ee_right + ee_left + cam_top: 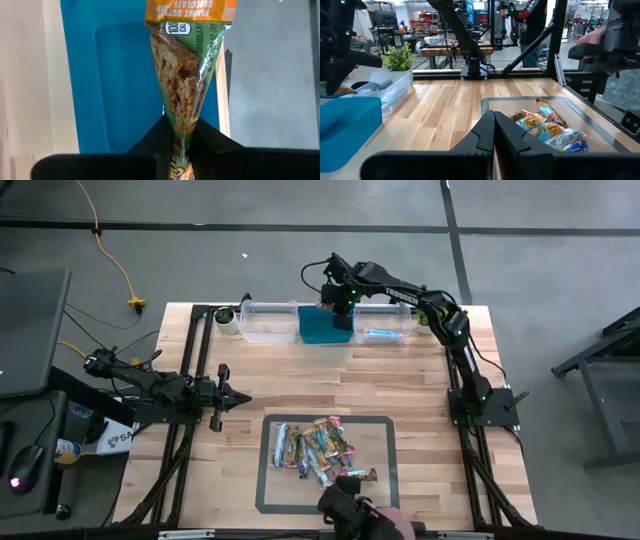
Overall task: Pick and place Granola Bars by type
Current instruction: Put the yellow granola bar into the blue bin, then put the red granola bar into the right transparent bin
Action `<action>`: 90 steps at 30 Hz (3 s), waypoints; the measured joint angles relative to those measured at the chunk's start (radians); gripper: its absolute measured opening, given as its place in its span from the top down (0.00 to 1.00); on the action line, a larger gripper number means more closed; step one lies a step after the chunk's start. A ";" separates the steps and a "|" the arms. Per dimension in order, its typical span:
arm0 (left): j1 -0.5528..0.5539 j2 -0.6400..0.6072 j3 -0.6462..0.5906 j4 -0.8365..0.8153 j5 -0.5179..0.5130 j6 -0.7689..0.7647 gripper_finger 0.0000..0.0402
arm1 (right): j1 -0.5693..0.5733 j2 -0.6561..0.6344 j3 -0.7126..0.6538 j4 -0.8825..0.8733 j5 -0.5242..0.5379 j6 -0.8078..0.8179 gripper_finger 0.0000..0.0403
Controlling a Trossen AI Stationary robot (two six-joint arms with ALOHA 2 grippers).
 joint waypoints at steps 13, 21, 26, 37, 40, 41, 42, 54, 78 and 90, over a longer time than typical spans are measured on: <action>0.000 0.000 0.000 0.000 0.000 0.000 1.00 | 0.049 0.049 0.000 -0.065 -0.032 -0.009 0.92; 0.000 0.000 0.000 0.000 0.000 0.000 1.00 | 0.055 0.049 0.000 -0.056 -0.032 0.017 0.92; 0.000 0.000 0.000 0.000 0.000 0.000 1.00 | 0.055 0.049 0.000 -0.056 -0.032 0.051 0.91; 0.000 0.000 0.000 0.000 0.000 0.000 1.00 | 0.060 0.049 0.000 -0.059 -0.024 0.110 0.84; 0.000 0.000 0.000 0.000 0.000 0.000 1.00 | 0.060 0.048 0.000 -0.058 -0.024 0.117 0.79; 0.000 0.000 0.000 0.000 0.000 0.000 1.00 | 0.060 0.048 0.000 -0.058 -0.024 0.129 0.78; 0.000 0.000 0.000 0.000 0.000 0.000 1.00 | 0.060 0.048 0.000 -0.059 -0.024 0.140 0.76; 0.000 0.000 0.000 0.000 0.000 0.000 1.00 | 0.103 0.043 0.125 -0.149 0.017 0.268 0.65; 0.000 0.000 0.000 0.000 0.000 0.000 1.00 | 0.615 -0.072 0.120 -0.618 -0.381 0.710 0.65; 0.000 0.000 0.000 0.000 0.000 0.000 1.00 | 0.880 -0.072 -0.174 -0.479 -0.126 1.222 0.64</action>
